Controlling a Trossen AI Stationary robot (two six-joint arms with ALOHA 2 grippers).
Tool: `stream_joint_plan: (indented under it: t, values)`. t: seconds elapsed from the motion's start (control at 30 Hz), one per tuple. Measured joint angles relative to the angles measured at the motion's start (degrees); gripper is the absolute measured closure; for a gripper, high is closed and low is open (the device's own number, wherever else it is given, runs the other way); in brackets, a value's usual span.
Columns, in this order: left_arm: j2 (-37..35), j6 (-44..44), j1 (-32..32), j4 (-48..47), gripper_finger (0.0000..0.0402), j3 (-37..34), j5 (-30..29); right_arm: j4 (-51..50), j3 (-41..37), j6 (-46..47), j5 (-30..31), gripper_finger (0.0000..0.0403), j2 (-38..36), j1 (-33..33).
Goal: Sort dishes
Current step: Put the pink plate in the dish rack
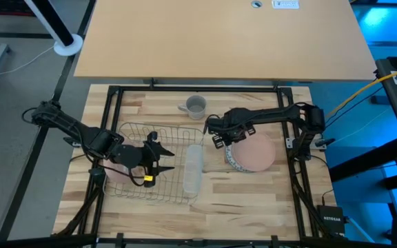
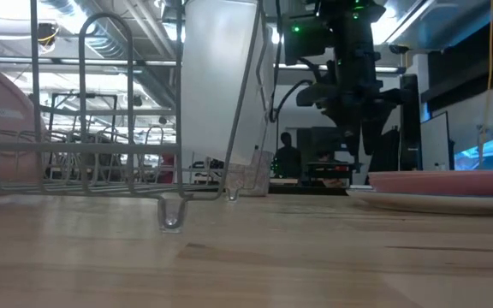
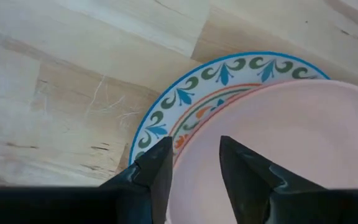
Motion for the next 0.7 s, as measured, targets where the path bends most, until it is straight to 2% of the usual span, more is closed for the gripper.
stream_joint_plan:
  t: [0.2,0.5,0.7]
  values:
    - [0.00,0.07,0.00,0.00,0.0194,0.00,0.00,0.30,-0.43,2.85,1.47,0.0265,0.02,0.03]
    - [0.00,0.04,0.00,0.00,0.0194,0.00,0.00,0.29,-5.06,5.95,0.87,0.0265,0.07,0.06]
    - [0.00,-0.07,0.00,0.00,0.0194,0.00,0.00,5.62,-5.25,6.96,0.88,0.0265,0.07,0.06]
